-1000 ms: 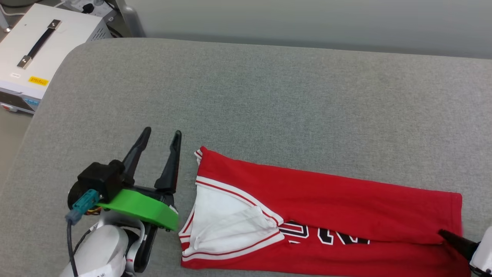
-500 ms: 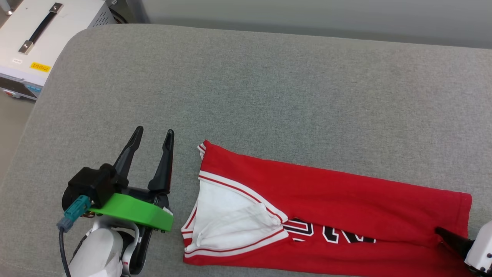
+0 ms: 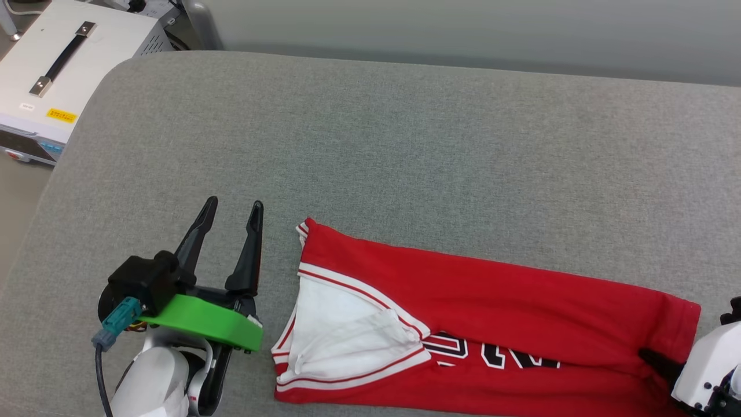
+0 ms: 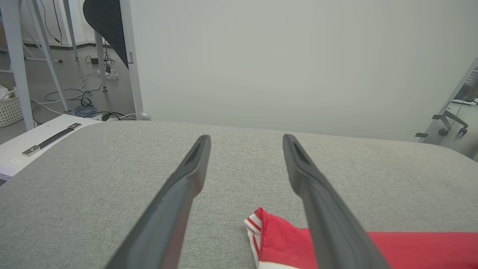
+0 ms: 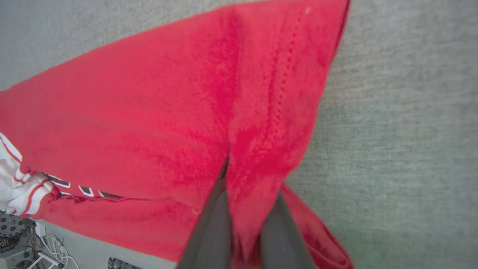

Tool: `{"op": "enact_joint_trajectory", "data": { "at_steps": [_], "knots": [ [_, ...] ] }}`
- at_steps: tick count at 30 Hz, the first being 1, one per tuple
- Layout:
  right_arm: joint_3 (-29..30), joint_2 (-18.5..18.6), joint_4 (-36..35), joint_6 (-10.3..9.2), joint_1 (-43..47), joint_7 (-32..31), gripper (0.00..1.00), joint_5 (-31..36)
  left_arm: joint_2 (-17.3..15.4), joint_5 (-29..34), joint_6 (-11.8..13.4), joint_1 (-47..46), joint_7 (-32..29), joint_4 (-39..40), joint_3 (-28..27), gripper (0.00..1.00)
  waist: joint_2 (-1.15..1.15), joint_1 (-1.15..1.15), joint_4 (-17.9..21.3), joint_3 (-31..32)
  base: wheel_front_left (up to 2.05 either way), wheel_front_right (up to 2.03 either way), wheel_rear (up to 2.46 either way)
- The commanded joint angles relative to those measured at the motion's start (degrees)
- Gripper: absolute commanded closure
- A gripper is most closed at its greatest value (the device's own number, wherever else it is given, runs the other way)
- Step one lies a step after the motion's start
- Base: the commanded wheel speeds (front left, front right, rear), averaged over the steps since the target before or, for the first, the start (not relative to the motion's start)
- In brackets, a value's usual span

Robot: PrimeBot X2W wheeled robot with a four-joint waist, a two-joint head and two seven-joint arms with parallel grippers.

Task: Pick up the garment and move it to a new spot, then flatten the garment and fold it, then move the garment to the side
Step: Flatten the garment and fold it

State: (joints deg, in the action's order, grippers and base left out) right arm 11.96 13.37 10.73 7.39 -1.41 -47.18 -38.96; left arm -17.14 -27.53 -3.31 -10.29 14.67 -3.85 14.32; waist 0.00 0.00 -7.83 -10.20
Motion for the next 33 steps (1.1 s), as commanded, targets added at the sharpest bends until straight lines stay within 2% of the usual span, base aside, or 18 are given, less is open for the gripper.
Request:
{"op": "enact_joint_trajectory", "data": {
  "at_steps": [1, 14, 22, 26, 33],
  "knots": [
    [-0.9, -0.8, 1.4, 0.10, 0.4, 0.4, 1.00, -0.4, 0.5, 0.4, -0.4, 1.1, 0.3, -0.3, -0.3, 0.00, 0.00, 0.00, 0.2, 0.3, 0.00, 0.00, 0.00],
    [1.2, 5.3, 3.4, 0.10, 0.8, 7.0, 1.00, 1.4, 1.8, 1.1, -1.5, 1.8, 0.3, -2.0, -1.4, 0.00, 0.00, 0.00, 0.7, 2.3, 0.00, 0.00, 0.00],
    [4.7, 8.6, 5.4, 0.10, 1.0, 7.8, 1.00, 3.3, 2.0, 1.4, -2.0, 2.3, 0.3, -2.9, -1.4, 0.00, 0.00, 0.00, 0.9, 3.5, 0.00, 0.00, 0.00],
    [5.2, 8.4, 4.3, 0.10, 1.4, 7.3, 1.00, 2.5, 2.2, 1.5, -2.1, 2.7, 0.3, -3.0, -1.6, 0.00, 0.00, 0.00, 1.1, 4.4, 0.00, 0.00, 0.00],
    [3.2, 6.0, -2.6, 0.10, 3.7, 4.5, 1.00, -0.6, 2.7, 1.5, -2.2, 3.8, 0.3, -3.1, -1.8, 0.00, 0.00, 0.00, 1.5, 6.3, 0.00, 0.00, 0.00]
  ]
}}
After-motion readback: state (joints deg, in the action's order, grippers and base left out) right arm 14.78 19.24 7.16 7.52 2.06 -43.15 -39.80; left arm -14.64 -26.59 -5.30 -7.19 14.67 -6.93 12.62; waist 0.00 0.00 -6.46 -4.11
